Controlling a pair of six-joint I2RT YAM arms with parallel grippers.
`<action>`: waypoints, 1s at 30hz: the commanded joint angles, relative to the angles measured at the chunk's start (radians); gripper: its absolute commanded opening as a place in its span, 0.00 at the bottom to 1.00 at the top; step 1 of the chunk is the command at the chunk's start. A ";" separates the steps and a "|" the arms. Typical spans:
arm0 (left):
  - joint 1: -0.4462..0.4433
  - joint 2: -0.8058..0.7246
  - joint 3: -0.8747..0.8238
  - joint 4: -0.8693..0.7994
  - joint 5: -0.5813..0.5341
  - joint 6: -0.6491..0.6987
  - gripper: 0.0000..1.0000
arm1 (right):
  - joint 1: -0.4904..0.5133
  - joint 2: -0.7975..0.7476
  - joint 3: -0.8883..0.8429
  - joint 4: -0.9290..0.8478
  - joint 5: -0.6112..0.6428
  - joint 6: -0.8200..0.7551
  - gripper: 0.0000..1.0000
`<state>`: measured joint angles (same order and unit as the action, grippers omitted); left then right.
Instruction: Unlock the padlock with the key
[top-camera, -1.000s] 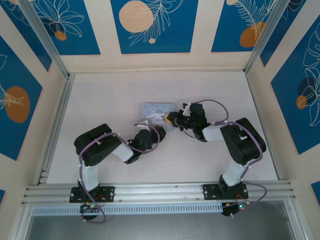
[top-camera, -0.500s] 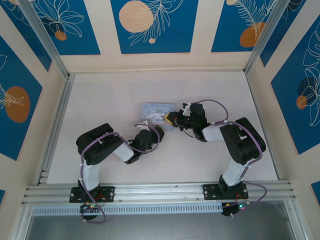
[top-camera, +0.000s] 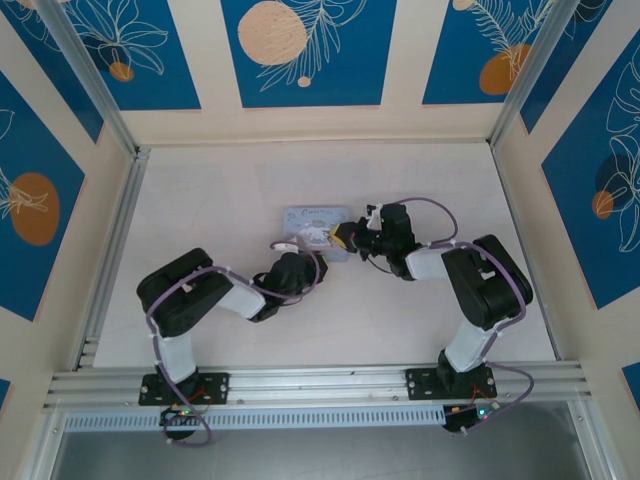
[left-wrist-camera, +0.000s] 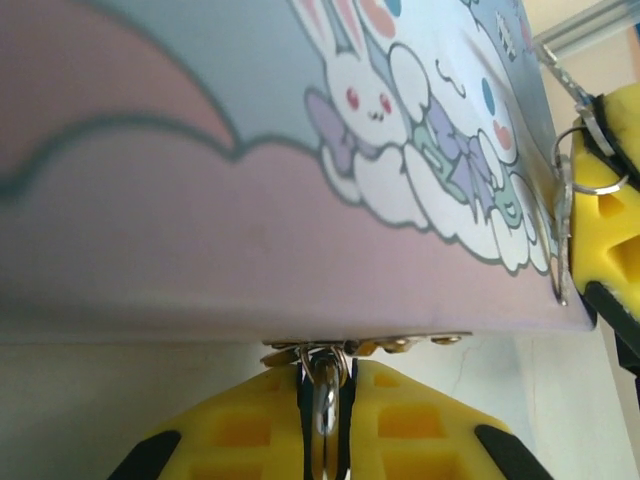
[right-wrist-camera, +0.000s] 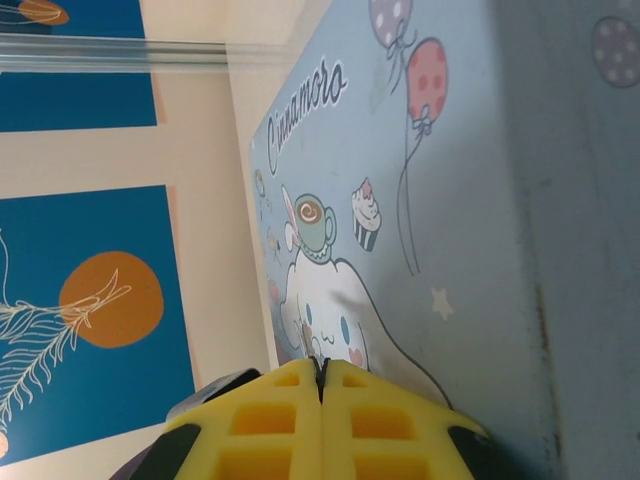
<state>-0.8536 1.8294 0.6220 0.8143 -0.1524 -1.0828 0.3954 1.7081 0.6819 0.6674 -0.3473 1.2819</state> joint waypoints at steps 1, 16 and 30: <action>0.021 -0.077 0.050 -0.138 0.082 0.009 0.00 | -0.013 -0.094 0.009 -0.052 -0.010 -0.010 0.00; 0.110 -0.182 0.102 -0.300 0.246 -0.002 0.00 | -0.012 -0.478 -0.300 -0.129 -0.007 0.019 0.00; 0.174 -0.227 0.128 -0.297 0.383 -0.136 0.00 | 0.108 -0.493 -0.372 -0.042 0.117 0.089 0.00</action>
<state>-0.6971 1.6363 0.7174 0.4992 0.1730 -1.1694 0.4892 1.2030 0.2970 0.5838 -0.2707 1.3468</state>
